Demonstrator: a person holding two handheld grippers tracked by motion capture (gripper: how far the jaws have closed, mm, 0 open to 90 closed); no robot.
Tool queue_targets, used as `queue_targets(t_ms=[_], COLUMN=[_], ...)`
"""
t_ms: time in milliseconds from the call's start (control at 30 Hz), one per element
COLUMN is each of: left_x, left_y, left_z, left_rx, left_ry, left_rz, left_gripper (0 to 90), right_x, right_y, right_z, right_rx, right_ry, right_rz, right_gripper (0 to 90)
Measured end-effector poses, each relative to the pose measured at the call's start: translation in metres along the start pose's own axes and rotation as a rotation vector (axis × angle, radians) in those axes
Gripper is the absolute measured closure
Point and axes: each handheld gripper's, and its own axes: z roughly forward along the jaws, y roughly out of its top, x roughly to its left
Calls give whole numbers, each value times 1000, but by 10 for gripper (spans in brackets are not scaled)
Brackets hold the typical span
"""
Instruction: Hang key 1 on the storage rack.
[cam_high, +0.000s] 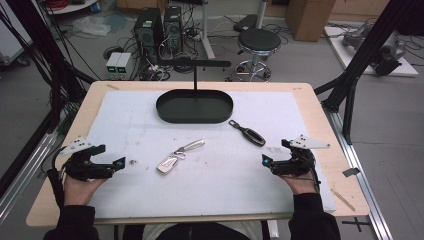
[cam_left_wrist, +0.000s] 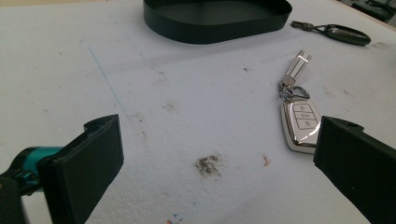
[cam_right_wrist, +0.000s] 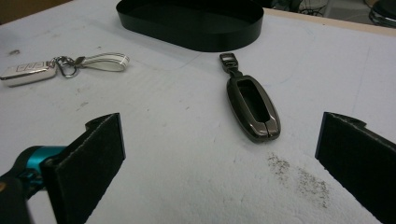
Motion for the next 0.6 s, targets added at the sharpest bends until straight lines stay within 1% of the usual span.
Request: queue_targets(t_ms=[100, 167, 233, 367, 533, 600], left_x=[-3, -5, -7, -9, -11, -12], left_y=[0, 0, 0, 0, 1, 1], left_z=[2, 3, 5, 9, 11, 12], left_rx=[19, 21, 28, 62, 69, 80], left_ry=[-2, -5, -4, 2, -7, 1], left_rz=[9, 13, 20, 42, 51, 73], left_gripper=[20, 20, 20, 20, 20, 20], right_x=[0, 0, 1, 2, 4, 4], right_y=[-1, -1, -1, -2, -1, -1], right_z=[0, 0, -1, -1, -1, -1], right_rx=[8, 11, 11, 12, 13, 12], right_ry=[-3, -8, -6, -7, -10, -8], right_rz=[-2, -9, -4, -12, -11, -8], right_gripper=[7, 7, 7, 8, 7, 7])
